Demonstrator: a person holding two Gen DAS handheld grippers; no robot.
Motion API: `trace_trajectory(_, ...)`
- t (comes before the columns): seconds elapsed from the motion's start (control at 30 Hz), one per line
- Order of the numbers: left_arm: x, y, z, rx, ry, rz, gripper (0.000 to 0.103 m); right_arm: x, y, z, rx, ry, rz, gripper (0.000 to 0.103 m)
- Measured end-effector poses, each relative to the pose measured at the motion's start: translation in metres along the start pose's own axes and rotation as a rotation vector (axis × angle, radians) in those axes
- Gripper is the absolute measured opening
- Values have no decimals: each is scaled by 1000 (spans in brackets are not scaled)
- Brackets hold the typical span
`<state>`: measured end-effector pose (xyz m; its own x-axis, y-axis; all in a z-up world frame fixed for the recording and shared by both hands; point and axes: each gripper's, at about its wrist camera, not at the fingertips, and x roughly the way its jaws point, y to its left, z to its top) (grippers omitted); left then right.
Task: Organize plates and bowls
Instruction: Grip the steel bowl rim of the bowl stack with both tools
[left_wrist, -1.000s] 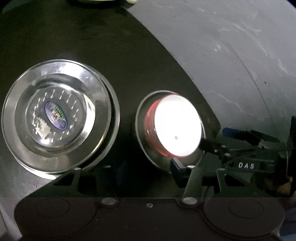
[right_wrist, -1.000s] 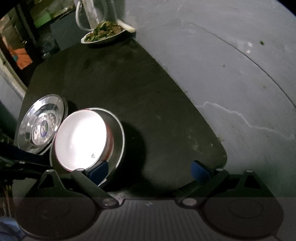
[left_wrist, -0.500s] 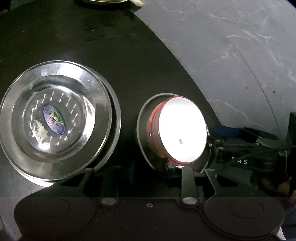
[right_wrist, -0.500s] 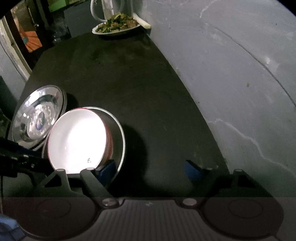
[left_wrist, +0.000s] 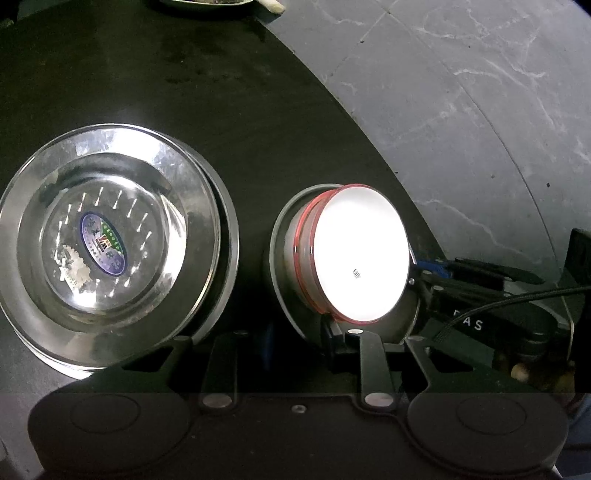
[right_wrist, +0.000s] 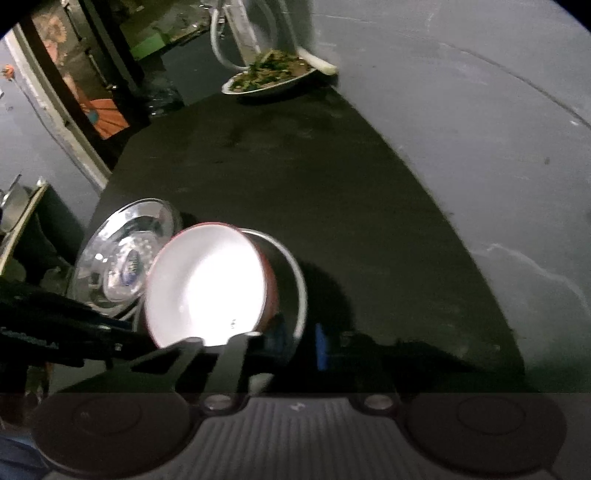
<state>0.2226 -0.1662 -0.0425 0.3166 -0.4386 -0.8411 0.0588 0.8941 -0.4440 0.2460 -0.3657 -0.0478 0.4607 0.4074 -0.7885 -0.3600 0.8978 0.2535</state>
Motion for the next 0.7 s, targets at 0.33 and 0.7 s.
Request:
trace_trajectory(0.33, 1, -2, 2, 31, 3, -2, 25, 0, 5, -3, 35, -16, -31, 13)
trace_trajectory(0.7, 3, -14, 2, 106, -4, -34, 25, -16, -7, -23, 147, -36, -53, 13)
